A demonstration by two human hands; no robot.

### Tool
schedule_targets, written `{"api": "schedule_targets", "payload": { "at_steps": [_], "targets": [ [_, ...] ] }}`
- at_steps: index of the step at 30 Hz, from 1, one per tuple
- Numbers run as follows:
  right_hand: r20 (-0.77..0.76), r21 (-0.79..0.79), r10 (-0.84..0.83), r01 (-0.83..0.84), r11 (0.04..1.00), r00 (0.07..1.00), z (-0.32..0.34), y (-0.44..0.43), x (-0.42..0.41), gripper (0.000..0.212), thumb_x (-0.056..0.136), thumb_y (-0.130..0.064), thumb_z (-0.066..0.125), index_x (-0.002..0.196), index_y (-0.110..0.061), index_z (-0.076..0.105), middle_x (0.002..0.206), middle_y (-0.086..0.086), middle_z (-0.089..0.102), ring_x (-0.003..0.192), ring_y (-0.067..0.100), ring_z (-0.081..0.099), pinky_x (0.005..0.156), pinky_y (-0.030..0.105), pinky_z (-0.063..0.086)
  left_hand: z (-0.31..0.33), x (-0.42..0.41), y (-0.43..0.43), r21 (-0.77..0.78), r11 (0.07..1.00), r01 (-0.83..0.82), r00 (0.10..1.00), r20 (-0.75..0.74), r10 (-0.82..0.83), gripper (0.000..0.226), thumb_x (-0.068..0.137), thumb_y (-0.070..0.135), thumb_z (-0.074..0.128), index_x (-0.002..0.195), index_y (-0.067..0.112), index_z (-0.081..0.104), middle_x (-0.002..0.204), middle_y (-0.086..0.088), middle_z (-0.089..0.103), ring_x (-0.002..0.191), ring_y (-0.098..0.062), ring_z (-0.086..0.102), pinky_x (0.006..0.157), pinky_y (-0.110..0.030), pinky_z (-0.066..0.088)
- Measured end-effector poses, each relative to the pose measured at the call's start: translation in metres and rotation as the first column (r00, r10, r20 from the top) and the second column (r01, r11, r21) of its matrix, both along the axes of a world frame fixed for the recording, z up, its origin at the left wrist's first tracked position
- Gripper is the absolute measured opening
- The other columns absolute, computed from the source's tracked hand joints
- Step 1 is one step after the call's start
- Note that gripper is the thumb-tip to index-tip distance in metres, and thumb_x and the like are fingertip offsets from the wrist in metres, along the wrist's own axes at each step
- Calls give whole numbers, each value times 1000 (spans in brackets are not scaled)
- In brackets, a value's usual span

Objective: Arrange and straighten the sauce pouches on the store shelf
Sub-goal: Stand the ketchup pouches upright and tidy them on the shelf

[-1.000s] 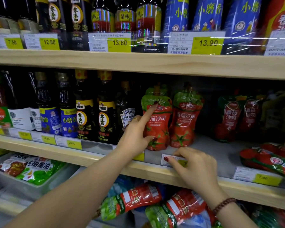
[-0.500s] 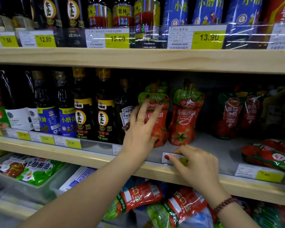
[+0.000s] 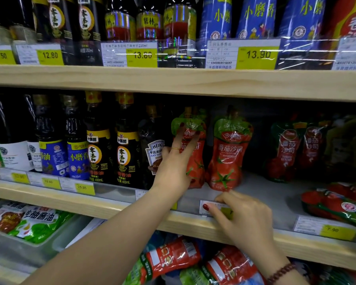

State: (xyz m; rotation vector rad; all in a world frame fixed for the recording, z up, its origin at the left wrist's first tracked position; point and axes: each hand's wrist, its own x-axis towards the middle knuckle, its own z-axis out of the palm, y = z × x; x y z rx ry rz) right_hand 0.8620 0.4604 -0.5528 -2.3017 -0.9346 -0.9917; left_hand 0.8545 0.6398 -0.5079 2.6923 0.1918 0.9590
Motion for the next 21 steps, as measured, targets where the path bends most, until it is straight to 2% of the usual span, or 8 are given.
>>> {"api": "schedule_targets", "payload": {
  "at_steps": [3, 7, 11, 16, 18, 21],
  "targets": [
    [18, -2, -4, 4, 1000, 1000, -1, 0, 1, 25, 75, -53, 55, 64, -32, 63, 56, -14, 58, 48, 6, 54, 48, 7, 14, 0, 6, 3, -23, 1000, 1, 1000, -9, -1, 109, 69, 3, 73, 139, 52, 6, 146, 27, -12, 127, -34, 25, 73, -35, 44],
    [38, 6, 2, -2, 1000, 999, -3, 0, 3, 28, 76, -54, 51, 65, -32, 62, 56, -13, 58, 49, 6, 54, 46, 13, 23, -1, 11, 3, -33, 999, -6, 1000, -5, 6, 109, 71, 3, 72, 139, 54, 4, 149, 25, -12, 130, -36, 23, 81, -39, 49],
    [44, 16, -10, 9, 1000, 999, -3, 0, 3, 30, 76, -55, 48, 63, -32, 61, 54, -12, 57, 48, 7, 53, 49, 7, 12, -2, 11, 4, -25, 1000, 0, 1000, 7, 0, 110, 70, 6, 73, 138, 55, 2, 148, 26, -12, 127, -33, 25, 80, -40, 48],
    [60, 4, 6, -6, 1000, 998, -4, 0, 4, 28, 76, -53, 50, 64, -31, 62, 56, -12, 58, 49, 7, 54, 46, 15, 27, -4, 10, 4, -22, 1000, 22, 999, 35, -21, 110, 71, 6, 73, 137, 56, 1, 147, 28, -12, 127, -32, 25, 76, -33, 45],
    [73, 0, 7, -7, 1000, 997, -4, 0, 3, 26, 76, -52, 55, 64, -30, 62, 56, -13, 58, 49, 6, 53, 47, 14, 26, -4, 9, 4, -18, 999, 27, 999, 39, -26, 109, 71, 6, 73, 138, 55, 3, 147, 27, -13, 126, -32, 25, 73, -30, 42],
    [77, 0, 7, -7, 1000, 997, -3, 0, 3, 21, 72, -48, 63, 63, -30, 62, 55, -13, 57, 48, 6, 53, 48, 14, 25, -4, 8, 3, -14, 1000, 15, 1000, 15, -15, 105, 72, 10, 73, 141, 52, 6, 149, 25, -13, 128, -33, 24, 77, -35, 47]
  ]
}}
